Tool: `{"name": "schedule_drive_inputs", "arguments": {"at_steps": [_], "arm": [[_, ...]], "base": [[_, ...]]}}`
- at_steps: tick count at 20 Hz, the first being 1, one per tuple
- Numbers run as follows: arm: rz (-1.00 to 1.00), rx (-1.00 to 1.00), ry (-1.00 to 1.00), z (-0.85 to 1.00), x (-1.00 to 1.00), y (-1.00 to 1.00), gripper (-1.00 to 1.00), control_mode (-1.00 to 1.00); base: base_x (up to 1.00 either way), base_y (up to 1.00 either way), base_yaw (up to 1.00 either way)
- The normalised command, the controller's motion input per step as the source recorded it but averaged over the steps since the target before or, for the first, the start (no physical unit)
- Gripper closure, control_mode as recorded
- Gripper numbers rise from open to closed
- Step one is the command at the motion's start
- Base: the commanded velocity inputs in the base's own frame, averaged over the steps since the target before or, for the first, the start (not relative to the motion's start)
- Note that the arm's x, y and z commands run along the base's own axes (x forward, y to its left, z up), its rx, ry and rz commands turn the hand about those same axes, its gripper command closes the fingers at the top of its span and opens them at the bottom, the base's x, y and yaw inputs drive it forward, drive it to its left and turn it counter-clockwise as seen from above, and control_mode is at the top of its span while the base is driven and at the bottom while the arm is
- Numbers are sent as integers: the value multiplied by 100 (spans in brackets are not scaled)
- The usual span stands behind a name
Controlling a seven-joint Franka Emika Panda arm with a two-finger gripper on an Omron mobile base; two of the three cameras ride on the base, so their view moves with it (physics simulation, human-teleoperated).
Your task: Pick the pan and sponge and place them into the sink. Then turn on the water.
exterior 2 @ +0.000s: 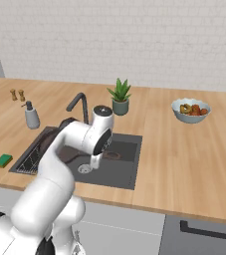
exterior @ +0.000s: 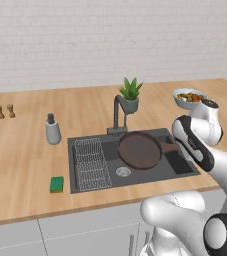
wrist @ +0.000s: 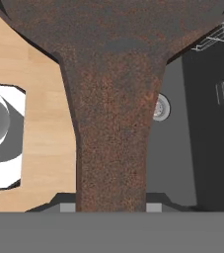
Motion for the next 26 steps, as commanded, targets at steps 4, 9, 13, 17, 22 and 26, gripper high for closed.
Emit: {"name": "schedule_drive_inputs", "arguments": {"at_steps": [4,9,13,17,22,26], "arm": [[0,-14,21,-4,34,-1,100,-100],[0,-7,8,-37,47,-2,100,-100],[0,0,0,-23,31,-11,100,-100],[0,-2,4,-20,24,-3,100,-100],[0,-2,6,-38,20,0,100,-100],[0,0,3,-39,13,0,100,-100]], "base": [[0,0,0],[0,0,0],[0,0,0],[0,0,0],[0,0,0],[0,0,0]]}}
